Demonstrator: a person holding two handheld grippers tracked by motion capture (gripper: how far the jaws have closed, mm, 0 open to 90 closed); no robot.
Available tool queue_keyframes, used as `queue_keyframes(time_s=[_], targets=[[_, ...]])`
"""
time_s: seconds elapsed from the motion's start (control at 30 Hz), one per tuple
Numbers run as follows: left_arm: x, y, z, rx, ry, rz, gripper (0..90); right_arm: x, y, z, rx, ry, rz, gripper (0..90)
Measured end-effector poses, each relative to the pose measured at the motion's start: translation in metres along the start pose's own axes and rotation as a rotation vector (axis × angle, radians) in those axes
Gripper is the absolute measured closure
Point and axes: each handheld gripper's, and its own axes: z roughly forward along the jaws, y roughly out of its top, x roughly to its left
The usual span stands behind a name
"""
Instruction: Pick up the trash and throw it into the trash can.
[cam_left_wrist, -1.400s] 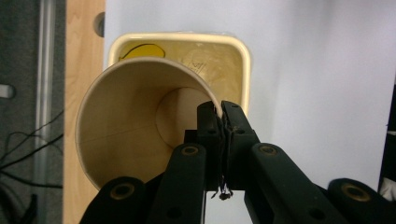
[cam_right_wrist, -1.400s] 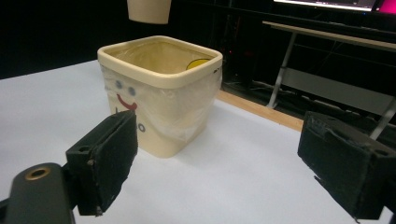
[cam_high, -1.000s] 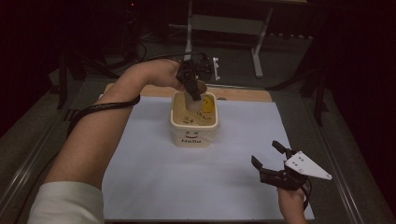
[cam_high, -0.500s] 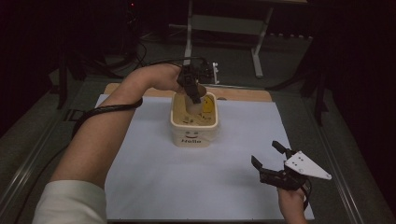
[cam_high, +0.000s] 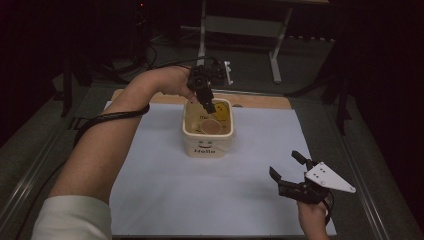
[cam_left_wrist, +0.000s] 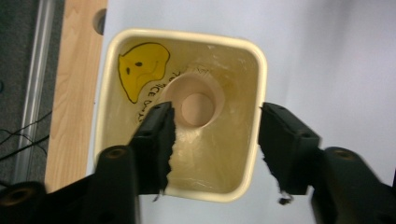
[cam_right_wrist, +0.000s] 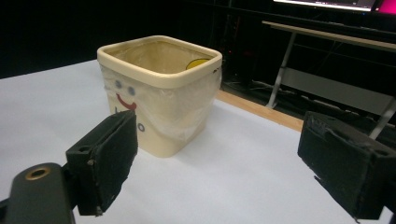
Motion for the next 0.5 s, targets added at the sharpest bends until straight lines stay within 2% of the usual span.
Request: queue_keyframes(time_s=[0.2,0.27,0.3,0.37,0.4,0.5], targets=[[-0.003,-0.004,-0.011,-0.033,0.018,-0.030,34.2,0.000,0.000,0.000,0.004,0.000,0.001,12.0],[-0.003,-0.005,-0.012,-0.027,0.013,-0.038,29.1,0.000,0.000,0.000,0.001,0.001,0.002,12.0],[-0.005,-0.007,-0.014,-0.033,0.010,-0.041,29.1,0.001,0.000,0.001,0.003,0.001,0.002,12.0],[-0.006,-0.010,-0.017,-0.053,0.010,-0.051,21.8,0.001,0.000,0.001,0.003,0.001,0.002,12.0],[-0.007,-0.011,-0.018,-0.060,0.012,-0.055,21.3,0.001,0.000,0.001,0.004,0.000,0.001,12.0],[-0.007,-0.017,-0.021,-0.059,0.005,-0.065,14.5,0.001,0.000,0.001,0.005,0.001,0.002,12.0]])
